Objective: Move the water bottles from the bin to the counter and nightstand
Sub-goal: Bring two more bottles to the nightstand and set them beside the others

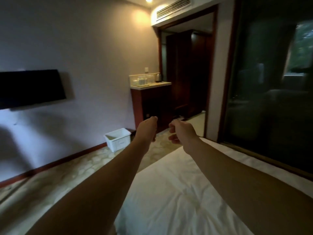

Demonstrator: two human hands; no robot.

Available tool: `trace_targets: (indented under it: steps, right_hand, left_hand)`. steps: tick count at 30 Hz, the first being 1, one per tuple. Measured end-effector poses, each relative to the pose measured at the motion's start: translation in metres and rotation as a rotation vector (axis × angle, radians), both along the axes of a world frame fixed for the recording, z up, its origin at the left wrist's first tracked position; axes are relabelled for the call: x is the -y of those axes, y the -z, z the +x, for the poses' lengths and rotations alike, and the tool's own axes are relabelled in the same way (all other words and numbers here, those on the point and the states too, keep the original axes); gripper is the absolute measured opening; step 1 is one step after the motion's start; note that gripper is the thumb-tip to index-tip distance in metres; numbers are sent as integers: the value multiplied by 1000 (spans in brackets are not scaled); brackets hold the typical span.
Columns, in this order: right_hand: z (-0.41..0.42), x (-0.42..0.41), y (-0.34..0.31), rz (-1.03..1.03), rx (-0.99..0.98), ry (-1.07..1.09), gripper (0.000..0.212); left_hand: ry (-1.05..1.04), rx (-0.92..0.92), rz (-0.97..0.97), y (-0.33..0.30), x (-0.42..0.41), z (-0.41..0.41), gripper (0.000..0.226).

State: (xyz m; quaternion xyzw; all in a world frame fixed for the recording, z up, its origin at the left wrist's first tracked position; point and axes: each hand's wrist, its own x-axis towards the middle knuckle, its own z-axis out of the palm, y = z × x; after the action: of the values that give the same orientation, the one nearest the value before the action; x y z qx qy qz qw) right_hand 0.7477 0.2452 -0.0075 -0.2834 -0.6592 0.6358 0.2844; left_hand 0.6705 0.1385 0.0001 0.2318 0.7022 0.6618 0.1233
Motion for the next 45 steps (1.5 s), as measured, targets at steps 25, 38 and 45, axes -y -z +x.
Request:
trace_targets:
  steps: [25,38,45]
  right_hand:
    - [-577,19,29,-51,126,-434,15]
    - [-845,29,22,-111,106,-322,29]
    - [-960,20,29,-103,128,-289,27]
  left_hand:
    - [-330,97,60,41,29,-524,31]
    - [-346,126,-2,45,38,-806,27]
    - [-301,156,20,49,26,-920,26]
